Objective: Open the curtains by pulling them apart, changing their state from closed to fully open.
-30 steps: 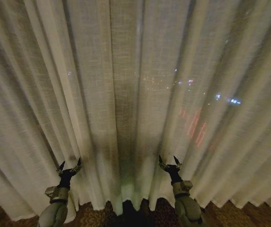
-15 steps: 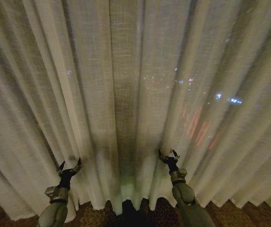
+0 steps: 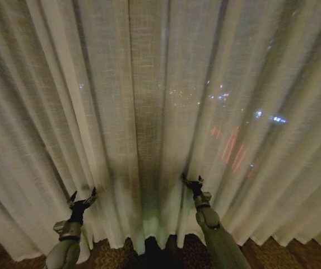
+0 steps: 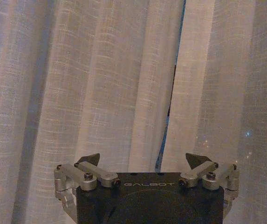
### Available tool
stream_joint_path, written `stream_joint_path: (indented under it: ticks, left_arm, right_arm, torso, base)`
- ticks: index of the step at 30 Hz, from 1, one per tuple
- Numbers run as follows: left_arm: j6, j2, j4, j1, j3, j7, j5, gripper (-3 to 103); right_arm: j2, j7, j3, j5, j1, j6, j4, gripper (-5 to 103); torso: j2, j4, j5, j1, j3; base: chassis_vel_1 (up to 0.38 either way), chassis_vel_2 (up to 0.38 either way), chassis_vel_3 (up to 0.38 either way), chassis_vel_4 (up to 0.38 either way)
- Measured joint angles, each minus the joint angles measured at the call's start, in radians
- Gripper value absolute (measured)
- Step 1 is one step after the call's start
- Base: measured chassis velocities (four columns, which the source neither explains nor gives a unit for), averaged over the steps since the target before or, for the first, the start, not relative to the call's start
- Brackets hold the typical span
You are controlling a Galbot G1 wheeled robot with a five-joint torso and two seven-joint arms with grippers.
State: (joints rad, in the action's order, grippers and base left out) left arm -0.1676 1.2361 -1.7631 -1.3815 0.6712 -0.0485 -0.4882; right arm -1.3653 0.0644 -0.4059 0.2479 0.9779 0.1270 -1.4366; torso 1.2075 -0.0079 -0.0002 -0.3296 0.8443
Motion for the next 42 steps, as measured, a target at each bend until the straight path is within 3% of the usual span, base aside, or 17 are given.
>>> stream_joint_path:
  ticks: [3, 5, 6, 8, 11, 13, 14, 15, 17, 22, 42]
  left_arm:
    - [0.0, 0.0, 0.0, 0.0, 0.0, 0.0, 0.0, 100]
    - [0.0, 0.0, 0.0, 0.0, 0.0, 0.0, 0.0, 100]
    - [0.0, 0.0, 0.0, 0.0, 0.0, 0.0, 0.0, 100]
    - [0.0, 0.0, 0.0, 0.0, 0.0, 0.0, 0.0, 100]
    - [0.0, 0.0, 0.0, 0.0, 0.0, 0.0, 0.0, 100]
    - [0.0, 0.0, 0.0, 0.0, 0.0, 0.0, 0.0, 100]
    - [0.0, 0.0, 0.0, 0.0, 0.0, 0.0, 0.0, 100]
    - [0.0, 0.0, 0.0, 0.0, 0.0, 0.0, 0.0, 100]
    - [0.0, 0.0, 0.0, 0.0, 0.0, 0.0, 0.0, 100]
    - [0.0, 0.0, 0.0, 0.0, 0.0, 0.0, 0.0, 100]
    - [0.0, 0.0, 0.0, 0.0, 0.0, 0.0, 0.0, 100]
  right_arm:
    - [0.0, -0.002, 0.0, -0.001, 0.004, 0.004, -0.001, 68]
    - [0.0, -0.003, -0.001, -0.001, 0.008, 0.005, -0.006, 68]
    - [0.0, -0.003, -0.002, -0.001, 0.01, 0.005, -0.01, 56]
    - [0.0, -0.003, -0.003, -0.001, 0.012, 0.005, -0.014, 56]
    - [0.002, -0.004, -0.006, 0.003, 0.018, 0.009, -0.022, 40]
    - [0.002, -0.006, -0.007, 0.005, 0.019, 0.013, -0.023, 40]
    - [0.001, -0.008, -0.008, 0.01, 0.02, 0.018, -0.023, 28]
    - [0.0, -0.009, -0.008, 0.013, 0.021, 0.02, -0.024, 28]
    - [-0.001, -0.018, -0.011, 0.015, 0.025, 0.025, -0.027, 18]
    - [-0.004, -0.035, -0.016, 0.017, 0.033, 0.042, -0.027, 3]
    - [0.012, -0.078, -0.042, 0.063, 0.047, 0.04, -0.043, 0]
  torso:
    - [0.0, -0.0001, 0.0, 0.0, 0.0]
    - [0.0, -0.0001, 0.0001, 0.0, 0.0]
    - [0.0, -0.0001, 0.0001, 0.0, 0.0]
    - [0.0, -0.0001, 0.0, 0.0, 0.0]
    - [0.0, 0.0, 0.0001, 0.0, 0.0]
    - [0.0, -0.0001, 0.0, 0.0, 0.0]
    - [0.0, -0.0001, 0.0, 0.0, 0.0]
    - [0.0, -0.0001, 0.0001, 0.0, 0.0]
    - [0.0, -0.0001, 0.0001, 0.0, 0.0]
    - [0.0, -0.0001, 0.0, 0.0, 0.0]
    - [0.0, 0.0001, 0.0, 0.0, 0.0]
  base:
    - [0.0, 0.0, 0.0, 0.0]
    - [0.0, 0.0, 0.0, 0.0]
    - [0.0, 0.0, 0.0, 0.0]
    - [0.0, 0.0, 0.0, 0.0]
    - [0.0, 0.0, 0.0, 0.0]
    - [0.0, 0.0, 0.0, 0.0]
    - [0.0, 0.0, 0.0, 0.0]
    - [0.0, 0.0, 0.0, 0.0]
    - [0.0, 0.0, 0.0, 0.0]
    - [0.0, 0.0, 0.0, 0.0]
    - [-0.027, -0.024, 0.024, 0.025]
